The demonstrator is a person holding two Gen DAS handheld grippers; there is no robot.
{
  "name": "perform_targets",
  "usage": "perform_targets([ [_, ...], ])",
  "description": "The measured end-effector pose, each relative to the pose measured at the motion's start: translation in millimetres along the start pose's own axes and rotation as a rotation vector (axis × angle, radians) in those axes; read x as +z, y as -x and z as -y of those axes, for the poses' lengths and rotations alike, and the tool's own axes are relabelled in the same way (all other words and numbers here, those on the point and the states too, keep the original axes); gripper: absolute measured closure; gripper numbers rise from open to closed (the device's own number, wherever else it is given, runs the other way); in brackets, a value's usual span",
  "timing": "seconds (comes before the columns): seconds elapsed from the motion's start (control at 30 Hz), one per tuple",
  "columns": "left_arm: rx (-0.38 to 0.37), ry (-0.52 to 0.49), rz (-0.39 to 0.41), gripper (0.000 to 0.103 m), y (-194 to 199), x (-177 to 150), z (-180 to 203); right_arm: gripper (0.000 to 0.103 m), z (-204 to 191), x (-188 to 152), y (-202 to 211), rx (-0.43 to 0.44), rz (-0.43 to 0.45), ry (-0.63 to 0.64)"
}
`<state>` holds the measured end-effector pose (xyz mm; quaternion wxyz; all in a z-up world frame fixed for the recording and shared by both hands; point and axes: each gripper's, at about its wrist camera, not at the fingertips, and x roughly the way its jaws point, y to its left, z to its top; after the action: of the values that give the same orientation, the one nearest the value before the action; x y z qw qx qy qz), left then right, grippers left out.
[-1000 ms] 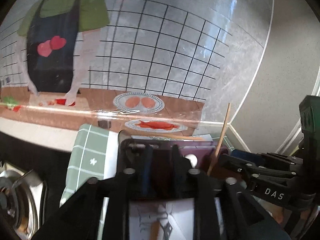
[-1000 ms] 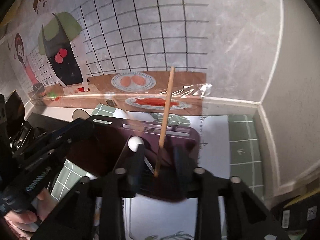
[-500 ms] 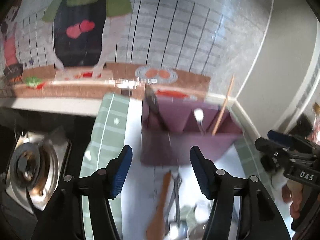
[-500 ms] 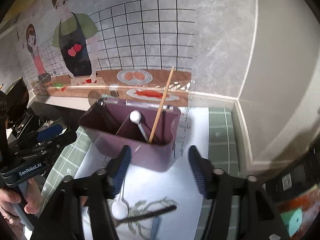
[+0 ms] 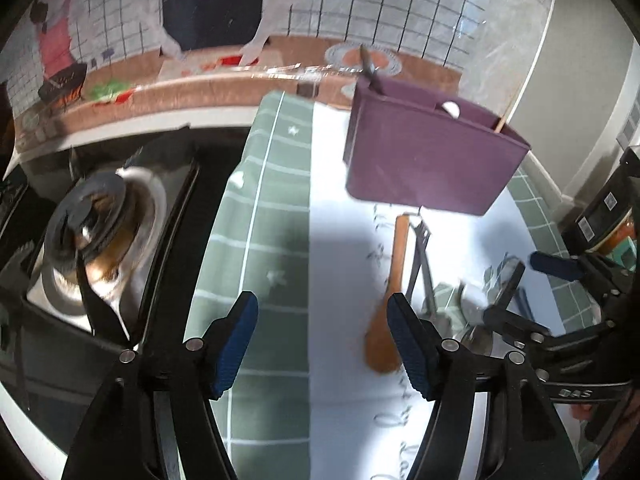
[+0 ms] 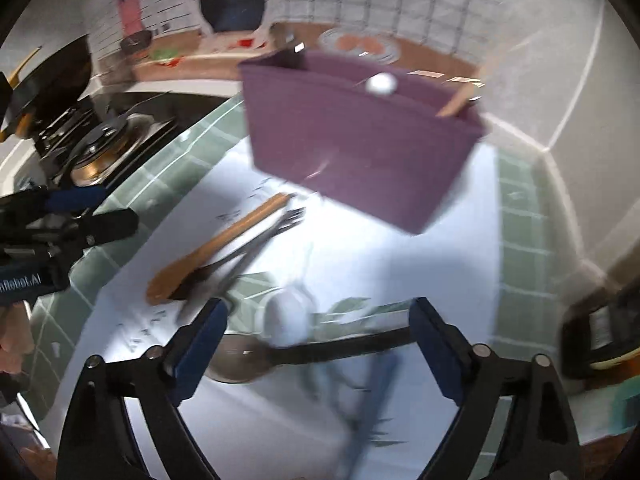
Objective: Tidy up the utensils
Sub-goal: 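Move both tools back down toward the remaining utensils on the cloth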
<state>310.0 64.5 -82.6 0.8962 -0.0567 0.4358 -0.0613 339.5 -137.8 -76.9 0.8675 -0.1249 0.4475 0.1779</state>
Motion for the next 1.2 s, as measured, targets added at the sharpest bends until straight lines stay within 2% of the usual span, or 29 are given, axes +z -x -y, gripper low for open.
perform_targets([
  [0.17, -0.027, 0.010, -0.014, 0.035, 1.6, -4.7, -3.2, 0.043, -12.3, -1.1, -28.3, 0.023, -0.086, -0.010],
  [0.2, -0.033, 0.004, -0.015, 0.035, 1.7, -4.8, -0.9, 0.044, -11.0, -2.0, -27.7, 0.034, -0.079, -0.021],
  [0.23, -0.038, -0.002, -0.016, 0.035, 1.6, -4.6, 1.1, 0.053, -10.6, -3.0, -24.2, 0.028, -0.077, -0.024],
  [0.27, -0.047, -0.011, -0.018, 0.035, 1.2, -4.4, 5.3, 0.071, -10.2, -4.8, -22.8, 0.008, -0.090, -0.017],
  [0.3, -0.059, -0.018, -0.020, 0.035, 0.4, -4.5, 9.9, 0.076, -9.7, -6.5, -23.0, -0.009, -0.107, -0.004],
  [0.47, -0.140, -0.106, -0.023, 0.035, -3.0, -17.7, 38.9, 0.079, 13.1, -16.9, -4.7, -0.035, -0.115, -0.049],
  [0.53, -0.128, -0.154, -0.005, 0.034, -4.9, -24.6, 50.8, 0.081, 25.4, -21.9, 4.0, -0.043, -0.113, -0.078],
  [0.6, -0.082, -0.194, 0.010, 0.034, -9.5, -27.7, 59.5, 0.082, 31.4, -24.9, 9.0, -0.045, -0.114, -0.089],
  [0.63, -0.066, -0.196, 0.009, 0.034, -12.3, -27.3, 60.9, 0.081, 33.6, -27.1, 13.4, -0.049, -0.116, -0.088],
  [0.73, -0.093, -0.137, -0.014, 0.035, -20.7, -23.1, 54.3, 0.079, 32.8, -29.6, 19.2, -0.055, -0.108, -0.079],
  [0.83, -0.095, -0.080, -0.047, 0.045, -29.0, -19.2, 45.8, 0.075, 31.1, -31.5, 23.5, -0.037, -0.094, -0.075],
  [0.93, -0.075, -0.059, -0.071, 0.055, -35.2, -20.1, 41.0, 0.059, 32.4, -31.7, 30.8, -0.004, -0.065, -0.090],
  [1.0, -0.068, -0.054, -0.084, 0.068, -37.2, -21.5, 38.9, 0.057, 37.6, -31.8, 33.1, 0.017, -0.061, -0.110],
  [1.03, -0.073, -0.054, -0.085, 0.071, -37.2, -22.5, 38.4, 0.057, 39.9, -31.5, 32.0, 0.024, -0.066, -0.122],
  [1.2, -0.073, -0.059, -0.081, 0.073, -35.1, -25.4, 36.0, 0.057, 40.1, -28.4, 19.3, -0.008, -0.098, -0.141],
])
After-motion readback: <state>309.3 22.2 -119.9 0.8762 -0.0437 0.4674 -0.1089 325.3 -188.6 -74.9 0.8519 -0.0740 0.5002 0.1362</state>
